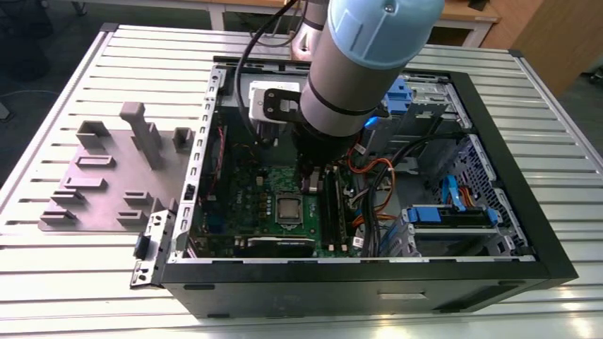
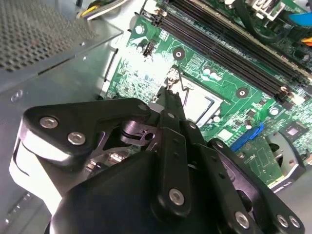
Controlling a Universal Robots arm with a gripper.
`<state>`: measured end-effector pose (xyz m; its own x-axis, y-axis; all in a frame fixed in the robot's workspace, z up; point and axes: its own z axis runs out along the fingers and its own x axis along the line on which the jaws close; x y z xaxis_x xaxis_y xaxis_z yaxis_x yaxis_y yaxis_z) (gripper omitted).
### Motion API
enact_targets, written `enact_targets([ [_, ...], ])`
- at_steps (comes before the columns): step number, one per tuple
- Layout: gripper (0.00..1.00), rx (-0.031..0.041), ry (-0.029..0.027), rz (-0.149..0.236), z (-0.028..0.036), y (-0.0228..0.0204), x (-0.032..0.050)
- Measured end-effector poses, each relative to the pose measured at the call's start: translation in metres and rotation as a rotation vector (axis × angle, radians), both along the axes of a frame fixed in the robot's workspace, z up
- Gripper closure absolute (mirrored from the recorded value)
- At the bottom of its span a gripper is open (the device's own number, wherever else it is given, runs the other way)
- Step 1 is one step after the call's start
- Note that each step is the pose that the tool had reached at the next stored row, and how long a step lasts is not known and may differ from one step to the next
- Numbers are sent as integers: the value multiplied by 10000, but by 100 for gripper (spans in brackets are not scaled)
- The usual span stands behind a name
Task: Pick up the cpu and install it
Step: 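Install the first cpu locking lever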
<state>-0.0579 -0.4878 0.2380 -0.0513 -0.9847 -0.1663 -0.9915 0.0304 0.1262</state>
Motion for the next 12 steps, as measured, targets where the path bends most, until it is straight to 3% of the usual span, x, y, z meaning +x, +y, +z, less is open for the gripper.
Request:
enact_targets([
  [6, 89, 22, -117, -65, 2, 0, 1],
  [12, 89, 22, -142, -86, 2, 0, 0],
])
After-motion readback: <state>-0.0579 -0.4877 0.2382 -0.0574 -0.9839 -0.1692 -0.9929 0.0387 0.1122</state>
